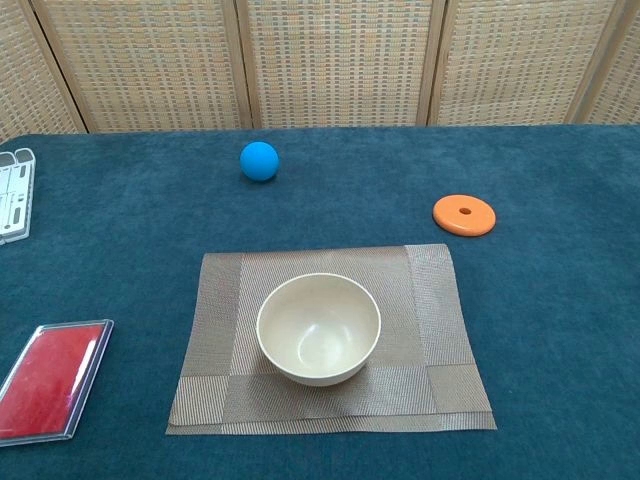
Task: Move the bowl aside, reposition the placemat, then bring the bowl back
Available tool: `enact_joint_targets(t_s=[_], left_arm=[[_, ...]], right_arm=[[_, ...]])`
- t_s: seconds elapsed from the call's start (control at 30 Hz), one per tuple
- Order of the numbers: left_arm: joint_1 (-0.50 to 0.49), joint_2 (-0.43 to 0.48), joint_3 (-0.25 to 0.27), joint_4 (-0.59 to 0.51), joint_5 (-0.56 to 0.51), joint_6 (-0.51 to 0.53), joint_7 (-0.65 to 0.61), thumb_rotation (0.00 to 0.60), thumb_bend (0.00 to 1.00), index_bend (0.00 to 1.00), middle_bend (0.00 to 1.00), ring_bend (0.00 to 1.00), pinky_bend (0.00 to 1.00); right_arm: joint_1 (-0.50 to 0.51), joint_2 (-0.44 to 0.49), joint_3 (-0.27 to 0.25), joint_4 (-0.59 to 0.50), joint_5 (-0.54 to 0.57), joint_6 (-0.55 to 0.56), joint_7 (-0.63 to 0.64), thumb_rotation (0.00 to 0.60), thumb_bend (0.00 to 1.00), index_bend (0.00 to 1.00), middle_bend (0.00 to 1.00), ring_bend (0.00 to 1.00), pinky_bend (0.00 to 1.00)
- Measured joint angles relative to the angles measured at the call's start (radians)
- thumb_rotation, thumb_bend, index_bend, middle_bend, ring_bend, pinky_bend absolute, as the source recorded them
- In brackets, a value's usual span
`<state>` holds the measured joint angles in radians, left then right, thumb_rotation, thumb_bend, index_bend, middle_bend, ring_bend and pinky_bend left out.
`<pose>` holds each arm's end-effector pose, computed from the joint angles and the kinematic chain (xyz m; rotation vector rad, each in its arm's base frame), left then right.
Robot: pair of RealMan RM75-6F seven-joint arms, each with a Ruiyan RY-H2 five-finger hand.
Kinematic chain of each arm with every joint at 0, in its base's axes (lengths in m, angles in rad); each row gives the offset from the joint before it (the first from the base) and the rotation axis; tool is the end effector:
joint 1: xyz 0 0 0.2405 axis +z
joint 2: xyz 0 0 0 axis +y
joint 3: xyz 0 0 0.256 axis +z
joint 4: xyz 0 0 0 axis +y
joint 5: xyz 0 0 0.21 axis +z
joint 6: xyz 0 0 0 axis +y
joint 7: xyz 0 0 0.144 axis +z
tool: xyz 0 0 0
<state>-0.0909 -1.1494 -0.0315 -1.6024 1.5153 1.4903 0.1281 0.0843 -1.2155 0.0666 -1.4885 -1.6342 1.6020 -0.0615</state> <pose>-0.3083 0.1789 0.1475 -1.4432 -0.8198 -0.8305 -0.3010 -0.1830 0.1489 1.4366 -0.6844 0.9894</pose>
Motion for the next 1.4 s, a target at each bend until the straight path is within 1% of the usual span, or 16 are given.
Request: enact_joint_targets(t_s=[0.3,0.6,0.87,0.97,1.13,1.2,1.3,1.4], left_arm=[[-0.002,0.001,0.009,-0.015,0.004,-0.002,0.026,0.600,0.09,0.00,0.00,0.00,0.00],[-0.012,-0.013,0.016,-0.008,0.016,-0.019,0.050,0.600,0.09,0.00,0.00,0.00,0.00],[-0.023,-0.024,0.025,-0.017,0.056,-0.019,0.064,0.600,0.09,0.01,0.00,0.00,0.00],[-0.043,-0.028,0.026,-0.034,0.084,-0.033,0.081,0.600,0.12,0.10,0.00,0.00,0.00],[-0.098,-0.039,0.017,-0.082,0.136,-0.071,0.146,0.600,0.22,0.35,0.00,0.00,0.00],[-0.125,-0.053,0.013,-0.098,0.156,-0.100,0.173,0.600,0.24,0.41,0.00,0.00,0.00],[-0.171,-0.080,0.010,-0.123,0.179,-0.167,0.219,0.600,0.26,0.45,0.00,0.00,0.00],[-0.215,-0.119,0.008,-0.140,0.189,-0.236,0.284,0.600,0.26,0.46,0.00,0.00,0.00]], right_arm=[[-0.003,0.012,-0.009,-0.021,-0.003,-0.002,0.002,0.600,0.07,0.04,0.00,0.00,0.00],[-0.003,0.021,0.000,-0.028,0.016,-0.006,0.013,0.600,0.07,0.04,0.00,0.00,0.00],[-0.008,0.031,0.001,-0.035,0.014,0.004,0.027,0.600,0.07,0.04,0.00,0.00,0.00],[-0.009,0.036,0.001,-0.041,0.013,0.007,0.034,0.600,0.07,0.04,0.00,0.00,0.00],[-0.013,0.046,0.003,-0.047,0.015,0.013,0.051,0.600,0.07,0.04,0.00,0.00,0.00],[-0.014,0.053,0.007,-0.051,0.024,0.014,0.067,0.600,0.07,0.04,0.00,0.00,0.00],[-0.016,0.064,0.012,-0.056,0.035,0.015,0.089,0.600,0.07,0.04,0.00,0.00,0.00],[-0.018,0.074,0.016,-0.060,0.041,0.016,0.107,0.600,0.07,0.04,0.00,0.00,0.00]])
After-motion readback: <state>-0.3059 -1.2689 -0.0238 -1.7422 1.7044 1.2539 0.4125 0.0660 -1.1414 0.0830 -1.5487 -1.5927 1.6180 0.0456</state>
